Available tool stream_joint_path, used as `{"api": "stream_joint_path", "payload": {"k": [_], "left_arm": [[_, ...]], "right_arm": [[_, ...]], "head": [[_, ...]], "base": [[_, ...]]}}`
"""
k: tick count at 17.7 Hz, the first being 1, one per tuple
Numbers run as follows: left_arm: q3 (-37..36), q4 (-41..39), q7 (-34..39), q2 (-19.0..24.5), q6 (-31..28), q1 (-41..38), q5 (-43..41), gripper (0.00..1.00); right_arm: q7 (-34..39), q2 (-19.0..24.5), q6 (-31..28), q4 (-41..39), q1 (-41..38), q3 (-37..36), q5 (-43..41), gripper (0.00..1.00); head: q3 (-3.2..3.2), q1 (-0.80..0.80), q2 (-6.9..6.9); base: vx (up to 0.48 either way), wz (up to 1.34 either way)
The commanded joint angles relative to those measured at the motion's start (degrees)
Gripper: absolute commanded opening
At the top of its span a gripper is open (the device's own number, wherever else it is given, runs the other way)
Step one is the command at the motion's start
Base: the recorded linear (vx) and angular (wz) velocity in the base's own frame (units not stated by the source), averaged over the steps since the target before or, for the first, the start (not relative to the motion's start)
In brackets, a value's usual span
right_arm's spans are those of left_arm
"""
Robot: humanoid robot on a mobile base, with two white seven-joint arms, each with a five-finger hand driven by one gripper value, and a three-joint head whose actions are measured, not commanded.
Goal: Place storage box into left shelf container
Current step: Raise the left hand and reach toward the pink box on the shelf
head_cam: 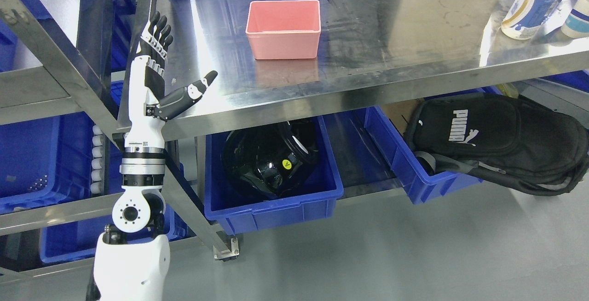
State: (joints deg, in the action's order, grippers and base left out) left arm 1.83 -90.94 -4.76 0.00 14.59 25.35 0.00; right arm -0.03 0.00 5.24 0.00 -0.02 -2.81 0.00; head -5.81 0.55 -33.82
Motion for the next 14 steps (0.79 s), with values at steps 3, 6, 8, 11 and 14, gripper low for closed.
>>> {"api": "stream_joint_path", "payload": {"k": [3,6,8,11,14], "left_arm": [[1.33,0.49,-4.55,1.0,-1.05,3.63,-0.17,1.0],[1.51,4.88,-6.56,6.84,-5.79,12.94,-0.26,1.0],[-0.94,10.32,-16.97,15.43,-6.32,21.01,-0.96,0.99],[-11.38,18.23,-26.6,17.41,-7.12,30.7,-7.0,0.99],[-17.64,21.15,-33.44,17.41,-7.55,34.84,-14.66,0.99]], "right_arm": [[0.03,-1.0,0.03,-1.0,-0.42,0.0,-0.18,1.0],[0.03,-1.0,0.03,-1.0,-0.42,0.0,-0.18,1.0],[0.03,-1.0,0.03,-1.0,-0.42,0.0,-0.18,1.0],[0.03,-1.0,0.03,-1.0,-0.42,0.0,-0.18,1.0],[0.03,-1.0,0.03,-1.0,-0.42,0.0,-0.18,1.0]], "head": [[0.0,0.0,0.0],[0.0,0.0,0.0],[0.0,0.0,0.0],[0.0,0.0,0.0],[0.0,0.0,0.0]], "base": [[-0.007,0.0],[-0.007,0.0],[0.0,0.0],[0.0,0.0],[0.0,0.0]]}}
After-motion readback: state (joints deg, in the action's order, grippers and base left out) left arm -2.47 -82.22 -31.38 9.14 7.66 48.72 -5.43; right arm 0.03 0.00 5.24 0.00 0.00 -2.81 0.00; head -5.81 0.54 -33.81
